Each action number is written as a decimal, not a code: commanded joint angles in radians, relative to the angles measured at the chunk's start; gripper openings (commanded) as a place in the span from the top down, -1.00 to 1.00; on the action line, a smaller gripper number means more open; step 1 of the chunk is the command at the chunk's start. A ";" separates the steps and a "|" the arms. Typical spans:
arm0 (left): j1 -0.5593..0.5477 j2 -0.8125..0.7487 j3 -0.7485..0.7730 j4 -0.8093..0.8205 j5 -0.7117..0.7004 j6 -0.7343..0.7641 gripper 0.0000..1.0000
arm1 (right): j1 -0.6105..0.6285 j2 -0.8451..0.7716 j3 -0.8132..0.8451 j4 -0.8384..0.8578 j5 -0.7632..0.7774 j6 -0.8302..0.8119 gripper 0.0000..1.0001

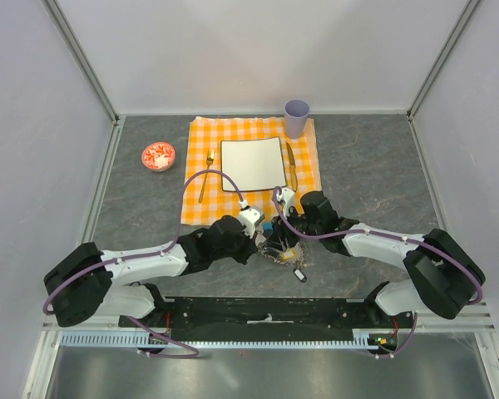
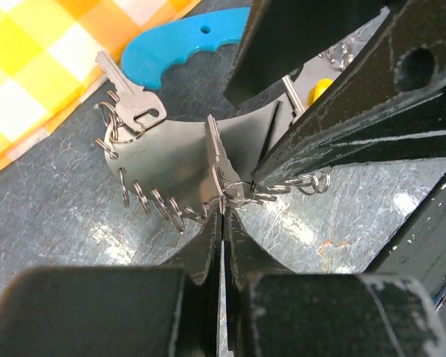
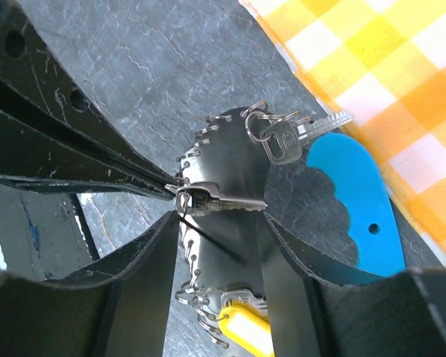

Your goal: Put the keys on the keyring

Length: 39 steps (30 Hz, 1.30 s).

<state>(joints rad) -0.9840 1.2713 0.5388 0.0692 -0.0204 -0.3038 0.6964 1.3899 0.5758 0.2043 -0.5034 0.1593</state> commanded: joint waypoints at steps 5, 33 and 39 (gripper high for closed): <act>-0.007 -0.058 0.003 0.150 0.046 0.091 0.96 | -0.001 0.000 0.036 0.076 -0.095 0.008 -0.14; -0.005 -0.174 -0.078 0.210 0.102 0.177 0.96 | -0.008 0.004 0.050 -0.005 0.023 -0.037 1.00; -0.005 -0.320 -0.230 0.464 0.037 0.198 0.97 | -0.011 -0.008 0.044 -0.089 0.072 -0.041 1.00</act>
<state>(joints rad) -0.9833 1.0668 0.3870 0.2699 0.0242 -0.1539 0.7090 1.3949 0.6083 0.2104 -0.5972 0.1497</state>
